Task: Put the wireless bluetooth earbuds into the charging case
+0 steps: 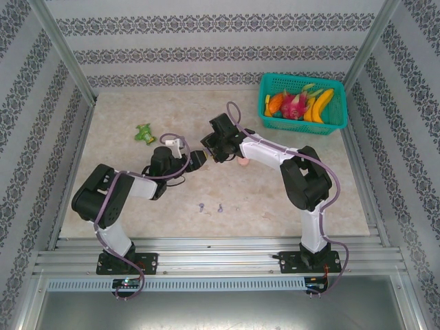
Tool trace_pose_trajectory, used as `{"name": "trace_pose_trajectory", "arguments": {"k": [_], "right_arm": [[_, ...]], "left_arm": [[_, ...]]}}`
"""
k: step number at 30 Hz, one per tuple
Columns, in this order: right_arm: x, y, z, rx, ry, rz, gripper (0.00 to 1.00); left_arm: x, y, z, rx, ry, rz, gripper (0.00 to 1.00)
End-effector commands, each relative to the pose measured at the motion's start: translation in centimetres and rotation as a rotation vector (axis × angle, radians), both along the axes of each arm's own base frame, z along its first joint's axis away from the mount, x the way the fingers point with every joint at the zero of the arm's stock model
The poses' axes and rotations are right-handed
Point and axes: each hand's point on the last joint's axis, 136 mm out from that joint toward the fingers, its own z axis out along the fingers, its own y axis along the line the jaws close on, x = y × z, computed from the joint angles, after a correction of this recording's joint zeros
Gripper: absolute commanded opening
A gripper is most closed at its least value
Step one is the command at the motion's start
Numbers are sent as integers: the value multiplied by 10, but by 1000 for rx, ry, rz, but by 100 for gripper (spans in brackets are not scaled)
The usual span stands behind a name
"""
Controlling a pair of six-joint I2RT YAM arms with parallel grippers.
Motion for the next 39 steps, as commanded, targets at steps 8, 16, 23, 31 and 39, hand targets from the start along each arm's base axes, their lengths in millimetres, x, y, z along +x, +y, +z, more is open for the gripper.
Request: {"name": "trace_pose_trajectory", "arguments": {"k": [8, 16, 23, 31, 39], "right_arm": [[-9, 6, 19, 57, -14, 1, 36], [-13, 8, 21, 68, -17, 5, 36], [-15, 11, 22, 77, -16, 10, 35], [-18, 12, 20, 80, -11, 14, 35], [-21, 12, 17, 77, -4, 17, 35]], "left_arm": [[15, -13, 13, -64, -75, 28, 62], [21, -17, 12, -65, -78, 42, 58], [25, -21, 11, -74, -78, 49, 52], [30, -21, 8, -84, -78, 79, 46], [33, -20, 6, -92, -79, 99, 33]]}}
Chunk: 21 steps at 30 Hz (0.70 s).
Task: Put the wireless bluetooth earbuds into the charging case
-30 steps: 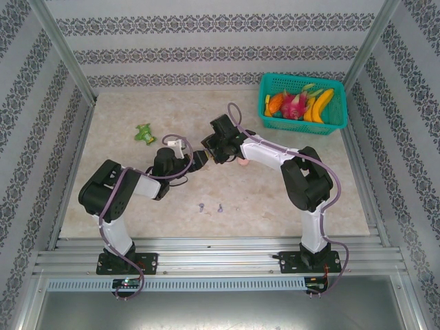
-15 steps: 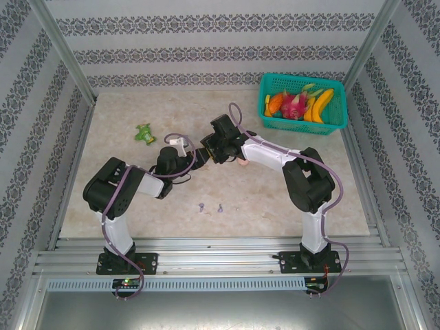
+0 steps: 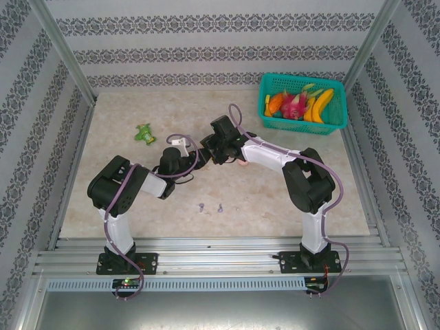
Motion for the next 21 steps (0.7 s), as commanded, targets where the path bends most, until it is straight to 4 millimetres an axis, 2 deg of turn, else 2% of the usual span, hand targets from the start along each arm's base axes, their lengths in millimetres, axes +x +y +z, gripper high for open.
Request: {"name": "trace_pose_trajectory", "arguments": {"k": [1, 8, 16, 18, 21], "right_arm": [[-11, 4, 12, 20, -4, 17, 35], [-11, 5, 13, 24, -6, 18, 36], [-11, 5, 21, 36, -19, 20, 38], [-11, 5, 22, 37, -22, 19, 43], [-7, 1, 25, 40, -31, 15, 56]], "left_arm": [[10, -1, 15, -29, -55, 36, 32], [12, -1, 15, -30, -55, 40, 17], [11, -1, 13, -28, -51, 34, 8], [11, -2, 13, -28, -50, 33, 6], [9, -3, 14, -29, -49, 23, 5]]}}
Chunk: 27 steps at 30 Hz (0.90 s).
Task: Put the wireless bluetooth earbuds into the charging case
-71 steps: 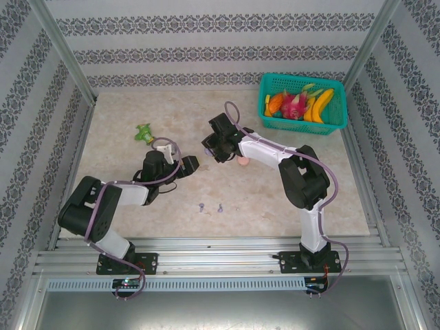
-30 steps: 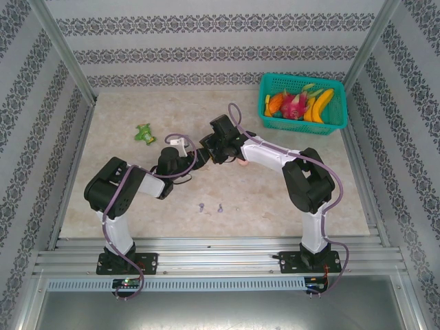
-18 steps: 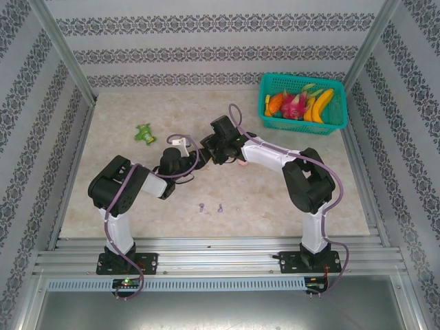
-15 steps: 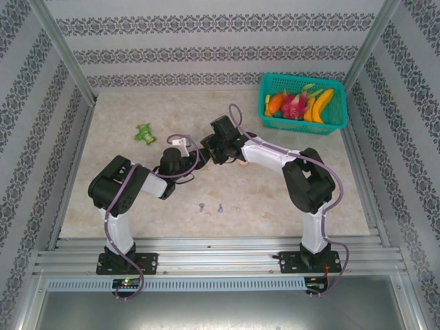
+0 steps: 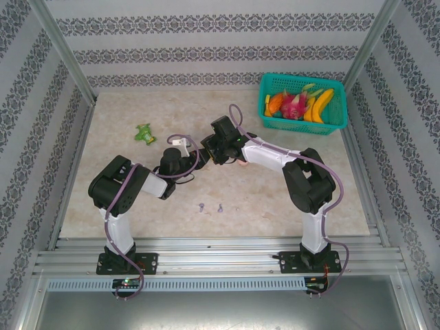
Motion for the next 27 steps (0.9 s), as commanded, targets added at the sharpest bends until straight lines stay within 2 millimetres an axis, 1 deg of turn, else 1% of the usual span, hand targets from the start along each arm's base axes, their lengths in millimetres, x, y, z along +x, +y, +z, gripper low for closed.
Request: {"name": "trace_pose_trajectory", "arguments": {"k": [1, 4, 7, 8, 11, 13, 16, 17, 20, 24, 27], "right_arm": [[-6, 0, 27, 41, -31, 20, 59], [1, -12, 39, 42, -65, 20, 67], [2, -33, 53, 19, -109, 29, 71], [1, -42, 56, 7, -125, 34, 72], [-6, -72, 60, -41, -167, 39, 73], [-14, -90, 57, -74, -195, 54, 73], [-23, -107, 56, -109, -286, 100, 73], [-26, -110, 56, -116, -316, 115, 73], [-34, -114, 59, -132, -430, 181, 74], [-45, -106, 76, -114, -598, 291, 73], [-53, -99, 88, -91, -680, 362, 73]], "left_arm": [[9, -1, 14, -23, -43, 22, 5], [5, -3, 16, -20, -41, 2, 4], [0, -6, 20, -7, -45, -33, 3], [-2, -7, 24, -6, -50, -51, 2], [-10, -11, 32, 3, -59, -110, 0], [-16, -12, 42, 5, -73, -155, 0], [-26, -15, 57, 7, -94, -224, 0], [-29, -16, 59, 10, -95, -244, 0], [-39, -19, 75, 4, -115, -312, 0], [-51, -24, 93, -9, -131, -392, 0], [-57, -26, 100, -5, -136, -424, 0]]}}
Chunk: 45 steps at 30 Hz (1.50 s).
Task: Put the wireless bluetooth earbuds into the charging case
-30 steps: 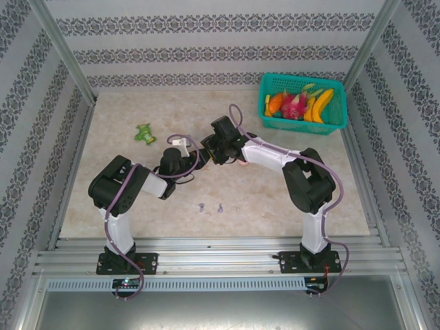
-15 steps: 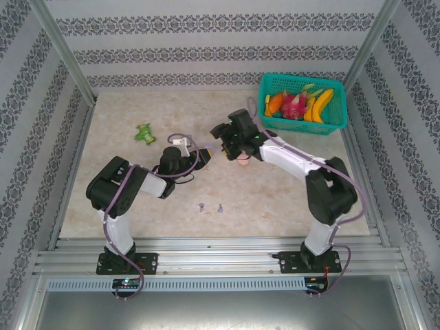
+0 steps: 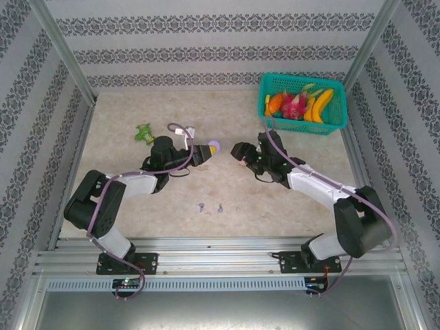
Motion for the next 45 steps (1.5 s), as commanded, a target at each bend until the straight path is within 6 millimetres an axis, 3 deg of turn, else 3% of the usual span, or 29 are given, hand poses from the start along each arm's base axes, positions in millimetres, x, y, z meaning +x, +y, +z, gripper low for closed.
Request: {"name": "trace_pose_trajectory", "arguments": {"k": [1, 9, 18, 33, 40, 45], "right_arm": [[1, 17, 45, 35, -230, 139, 73], [-4, 37, 62, 101, -302, 237, 73], [-7, 52, 50, 102, -277, 277, 72], [22, 33, -9, 114, -131, 138, 67], [21, 34, -10, 135, -120, 141, 66], [14, 24, 6, 170, -136, 120, 66]], "left_arm": [[-12, -4, 16, 8, -30, -88, 0], [-14, -5, 26, 3, -38, -107, 0], [-11, -7, 31, 7, -42, -109, 0], [-24, -7, 59, -31, -98, -147, 0], [-26, -4, 60, -16, -105, -137, 0], [-25, -4, 54, -12, -98, -133, 0]]}}
